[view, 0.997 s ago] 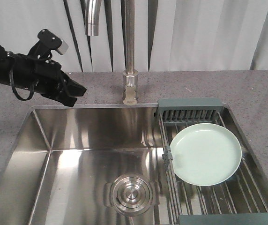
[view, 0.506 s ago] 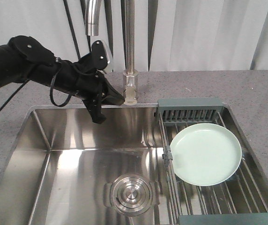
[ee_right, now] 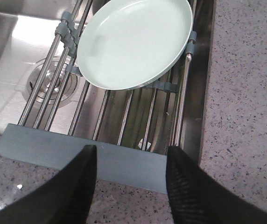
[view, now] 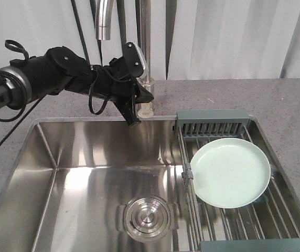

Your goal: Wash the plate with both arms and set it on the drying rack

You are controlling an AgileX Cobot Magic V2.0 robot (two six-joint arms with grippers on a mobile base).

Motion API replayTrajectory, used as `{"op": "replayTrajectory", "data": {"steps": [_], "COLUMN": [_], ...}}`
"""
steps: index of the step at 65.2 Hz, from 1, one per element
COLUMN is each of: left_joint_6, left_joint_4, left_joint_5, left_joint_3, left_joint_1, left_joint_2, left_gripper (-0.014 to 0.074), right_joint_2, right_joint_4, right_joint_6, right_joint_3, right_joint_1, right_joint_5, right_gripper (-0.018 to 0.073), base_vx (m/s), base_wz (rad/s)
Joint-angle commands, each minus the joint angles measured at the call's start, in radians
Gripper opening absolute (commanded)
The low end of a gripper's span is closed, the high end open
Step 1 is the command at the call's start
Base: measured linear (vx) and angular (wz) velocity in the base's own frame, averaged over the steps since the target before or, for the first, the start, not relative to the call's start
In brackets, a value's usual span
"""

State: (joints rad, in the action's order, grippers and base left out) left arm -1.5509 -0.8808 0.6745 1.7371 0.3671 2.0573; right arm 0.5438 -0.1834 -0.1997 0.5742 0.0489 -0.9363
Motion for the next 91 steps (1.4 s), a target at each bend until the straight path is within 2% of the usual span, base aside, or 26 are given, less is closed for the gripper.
{"op": "replayTrajectory", "data": {"steps": [1,12,26,34,39,44,51,55,65,72,78,91], "left_joint_6": [-0.002,-0.002,0.002,0.060,0.141,0.261,0.453,0.565,0.841,1.054,1.120,1.161], "left_joint_4": [-0.051,-0.051,-0.050,-0.042,-0.042,-0.031,0.052,0.132,0.421,0.580,0.639,0.637], "left_joint_5": [-0.133,-0.154,-0.016,0.028,0.036,0.058,0.131,0.187,0.310,0.367,0.353,0.226], "left_joint_3": [0.048,0.053,0.053,0.053,0.053,0.053,0.053,0.053,0.053,0.042,-0.008,-0.219], "left_joint_1": [-0.003,-0.004,-0.004,-0.032,-0.065,-0.112,-0.171,-0.206,-0.262,-0.293,-0.323,-0.370], "left_joint_2": [-0.058,-0.058,-0.084,-0.120,-0.134,-0.145,-0.150,-0.153,-0.156,-0.175,-0.226,-0.432], "left_gripper": [-0.0008,-0.0008,-0.0008,-0.0008,-0.0008,-0.0008,-0.0008,-0.0008,-0.0008,-0.0008,-0.0008,-0.0008], "right_joint_2": [0.004,0.004,0.004,0.004,0.004,0.004,0.004,0.004,0.004,0.004,0.004,0.004], "right_joint_4": [-0.009,-0.009,-0.009,-0.009,-0.009,-0.009,-0.009,-0.009,-0.009,-0.009,-0.009,-0.009], "right_joint_6": [-0.011,-0.011,-0.011,-0.011,-0.011,-0.011,-0.011,-0.011,-0.011,-0.011,-0.011,-0.011], "right_joint_3": [0.024,0.024,0.024,0.024,0.024,0.024,0.024,0.024,0.024,0.024,0.024,0.024], "right_joint_1": [-0.002,-0.002,-0.002,-0.002,-0.002,-0.002,-0.002,-0.002,-0.002,-0.002,-0.002,-0.002], "right_joint_5": [0.051,0.051,0.052,0.052,0.052,0.052,0.052,0.052,0.052,0.052,0.052,0.051], "right_gripper": [0.0348,0.0348,0.0348,0.0348,0.0348,0.0348,0.0348,0.0348,0.0348,0.0348,0.0348,0.0348], "base_vx": [0.00,0.00,0.00,0.00,0.00,0.00,0.00,0.00,0.00,0.00,0.00,0.00], "base_wz": [0.00,0.00,0.00,0.00,0.00,0.00,0.00,0.00,0.00,0.00,0.00,0.00]}}
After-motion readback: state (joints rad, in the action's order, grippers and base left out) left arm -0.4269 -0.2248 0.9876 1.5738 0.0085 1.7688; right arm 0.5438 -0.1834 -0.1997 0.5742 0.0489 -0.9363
